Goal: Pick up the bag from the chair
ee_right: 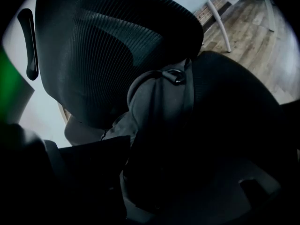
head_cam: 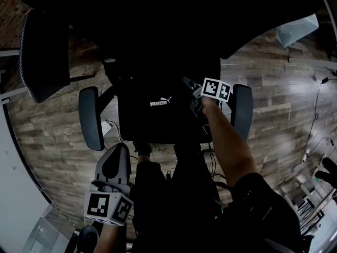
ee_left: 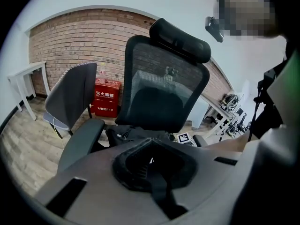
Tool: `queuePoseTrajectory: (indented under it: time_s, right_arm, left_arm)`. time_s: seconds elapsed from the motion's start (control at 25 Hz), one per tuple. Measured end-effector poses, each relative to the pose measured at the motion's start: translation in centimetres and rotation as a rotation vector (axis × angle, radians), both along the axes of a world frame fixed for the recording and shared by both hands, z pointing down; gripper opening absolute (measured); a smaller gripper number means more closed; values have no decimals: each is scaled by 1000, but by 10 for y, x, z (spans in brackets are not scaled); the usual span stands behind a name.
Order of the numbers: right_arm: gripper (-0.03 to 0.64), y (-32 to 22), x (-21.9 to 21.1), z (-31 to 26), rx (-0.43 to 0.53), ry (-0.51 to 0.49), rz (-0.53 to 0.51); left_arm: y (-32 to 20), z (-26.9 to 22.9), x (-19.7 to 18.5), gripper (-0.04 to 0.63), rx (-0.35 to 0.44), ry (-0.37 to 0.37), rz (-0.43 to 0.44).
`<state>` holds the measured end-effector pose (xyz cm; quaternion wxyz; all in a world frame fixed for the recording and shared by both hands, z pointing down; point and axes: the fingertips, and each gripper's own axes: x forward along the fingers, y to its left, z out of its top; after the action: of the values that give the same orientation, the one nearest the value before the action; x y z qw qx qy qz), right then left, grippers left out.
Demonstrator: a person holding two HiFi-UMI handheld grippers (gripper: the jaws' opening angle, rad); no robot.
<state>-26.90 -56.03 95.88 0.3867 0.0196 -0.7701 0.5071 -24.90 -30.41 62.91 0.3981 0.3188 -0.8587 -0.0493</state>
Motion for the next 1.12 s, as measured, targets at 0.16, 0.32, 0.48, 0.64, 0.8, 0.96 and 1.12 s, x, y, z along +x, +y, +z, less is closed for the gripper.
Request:
queuePoseTrajectory:
  time_s: [0.16, 0.32, 0.48, 0.64, 0.8, 0.96, 1.12]
  right_arm:
    - [226, 0, -2, 10, 14, 68, -2]
    - [162, 0, -2, 16, 108, 129, -14]
    - [109, 2, -1, 14, 148, 103, 4]
    - [103, 1, -1, 14, 131, 110, 2]
    - [92, 0, -1, 8, 150, 104, 0]
    - [84, 3, -1, -3, 169, 88, -8]
    - [83, 8, 1, -24, 210, 65, -25]
  left_arm:
    - [0, 1, 0, 11, 24, -8, -7]
    - [-11, -6, -3, 11, 71, -50, 5]
    - [-16, -10, -2, 11, 109, -44, 8]
    - [-14, -11, -3, 11, 110, -55, 4]
    - [-9, -8, -2, 11, 84, -56, 2]
    - [-8, -9, -3, 11, 79, -63, 6]
    - [-8, -11, -5, 11, 62, -55, 11]
